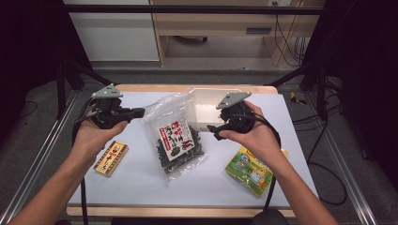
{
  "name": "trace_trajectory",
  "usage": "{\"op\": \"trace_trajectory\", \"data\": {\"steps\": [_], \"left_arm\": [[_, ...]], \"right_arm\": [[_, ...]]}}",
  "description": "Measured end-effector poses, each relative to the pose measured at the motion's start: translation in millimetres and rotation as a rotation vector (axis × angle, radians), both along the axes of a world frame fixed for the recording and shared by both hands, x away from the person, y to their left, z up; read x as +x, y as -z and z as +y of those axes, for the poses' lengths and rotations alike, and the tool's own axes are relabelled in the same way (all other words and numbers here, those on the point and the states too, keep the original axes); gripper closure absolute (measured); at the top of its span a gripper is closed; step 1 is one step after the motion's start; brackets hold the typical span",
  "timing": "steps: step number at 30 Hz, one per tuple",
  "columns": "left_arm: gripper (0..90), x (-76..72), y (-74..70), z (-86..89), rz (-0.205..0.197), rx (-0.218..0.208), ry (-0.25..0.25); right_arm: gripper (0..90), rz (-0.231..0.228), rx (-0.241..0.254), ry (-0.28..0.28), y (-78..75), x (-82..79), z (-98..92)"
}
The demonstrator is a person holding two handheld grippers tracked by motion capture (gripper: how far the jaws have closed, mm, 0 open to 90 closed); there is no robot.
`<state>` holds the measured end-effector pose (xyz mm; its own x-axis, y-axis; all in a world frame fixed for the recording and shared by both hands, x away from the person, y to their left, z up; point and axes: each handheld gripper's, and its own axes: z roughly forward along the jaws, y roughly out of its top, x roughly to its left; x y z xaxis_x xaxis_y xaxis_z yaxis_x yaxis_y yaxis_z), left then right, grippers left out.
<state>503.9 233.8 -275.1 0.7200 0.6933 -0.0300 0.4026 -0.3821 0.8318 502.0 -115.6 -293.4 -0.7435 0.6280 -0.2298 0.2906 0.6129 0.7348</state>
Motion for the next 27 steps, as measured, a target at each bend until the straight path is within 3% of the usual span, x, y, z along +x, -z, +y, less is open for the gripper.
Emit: {"op": "trace_trajectory", "data": {"steps": [3, 11, 27], "left_arm": [[89.5, 0.2, -11.1, -15.6, -0.022, 0.026, 0.029], [89.5, 1.0, -25.1, -37.9, -0.041, 0.038, 0.073], [89.4, 2.9, -29.3, -46.3, -0.044, 0.032, 0.098]], "right_arm": [[19.2, -0.020, -0.028, -0.016, -14.1, 2.0, 1.9], [22.3, -0.053, -0.040, -0.067, -45.6, 1.9, 3.7], [22.9, -0.073, -0.072, -0.124, -57.6, 11.3, 7.8]]}}
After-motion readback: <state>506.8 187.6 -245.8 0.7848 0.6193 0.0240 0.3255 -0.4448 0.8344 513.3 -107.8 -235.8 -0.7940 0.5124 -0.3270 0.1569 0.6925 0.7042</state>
